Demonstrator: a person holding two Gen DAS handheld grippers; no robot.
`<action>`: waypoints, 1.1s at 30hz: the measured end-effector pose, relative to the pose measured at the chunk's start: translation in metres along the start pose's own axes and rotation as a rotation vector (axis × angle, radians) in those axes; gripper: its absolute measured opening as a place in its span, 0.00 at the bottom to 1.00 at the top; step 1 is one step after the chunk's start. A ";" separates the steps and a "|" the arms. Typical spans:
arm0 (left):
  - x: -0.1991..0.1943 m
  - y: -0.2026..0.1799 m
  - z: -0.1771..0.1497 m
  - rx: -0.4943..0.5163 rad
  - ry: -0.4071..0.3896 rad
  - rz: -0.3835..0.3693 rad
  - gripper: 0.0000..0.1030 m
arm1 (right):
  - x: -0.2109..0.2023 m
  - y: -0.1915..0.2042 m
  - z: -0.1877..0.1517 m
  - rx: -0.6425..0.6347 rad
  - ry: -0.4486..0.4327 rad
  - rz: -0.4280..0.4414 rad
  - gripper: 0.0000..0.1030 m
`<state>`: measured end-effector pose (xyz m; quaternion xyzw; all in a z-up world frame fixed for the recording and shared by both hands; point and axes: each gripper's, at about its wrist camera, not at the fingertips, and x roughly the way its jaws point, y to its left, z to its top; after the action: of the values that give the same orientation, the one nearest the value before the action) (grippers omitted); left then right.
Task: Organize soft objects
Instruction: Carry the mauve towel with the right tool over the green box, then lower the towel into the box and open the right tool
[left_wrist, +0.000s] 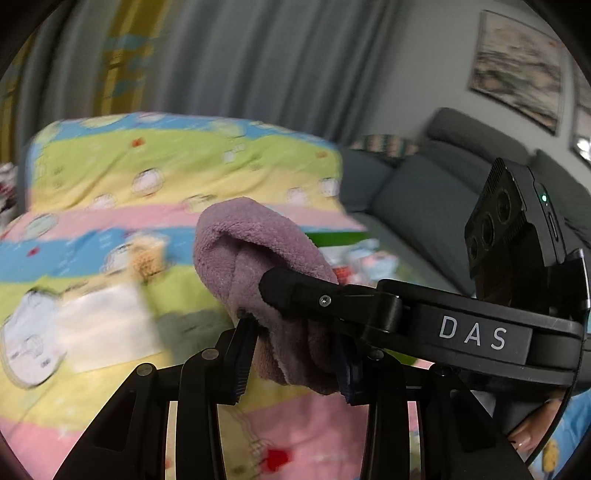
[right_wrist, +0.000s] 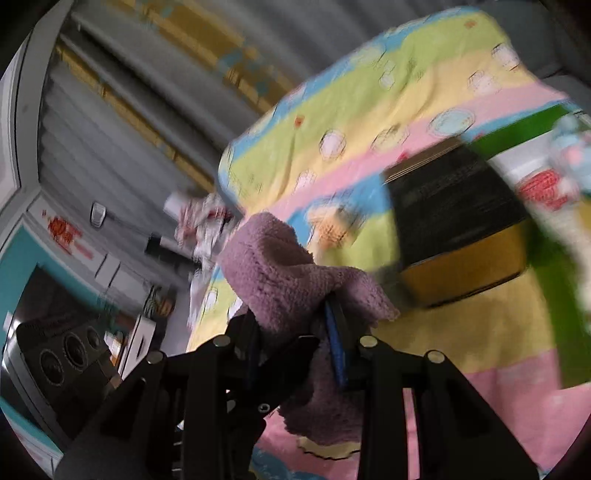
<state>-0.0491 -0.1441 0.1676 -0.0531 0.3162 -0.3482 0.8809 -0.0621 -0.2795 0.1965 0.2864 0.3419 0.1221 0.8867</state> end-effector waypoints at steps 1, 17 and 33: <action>0.007 -0.012 0.003 0.024 -0.006 -0.033 0.37 | -0.010 -0.005 0.003 0.003 -0.031 -0.018 0.30; 0.130 -0.113 0.002 0.103 0.161 -0.346 0.37 | -0.097 -0.120 0.016 0.266 -0.278 -0.399 0.29; 0.156 -0.118 -0.013 0.125 0.279 -0.224 0.37 | -0.069 -0.169 0.022 0.326 -0.165 -0.563 0.28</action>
<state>-0.0382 -0.3327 0.1131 0.0157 0.4051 -0.4672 0.7858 -0.0945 -0.4539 0.1472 0.3276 0.3498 -0.2072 0.8529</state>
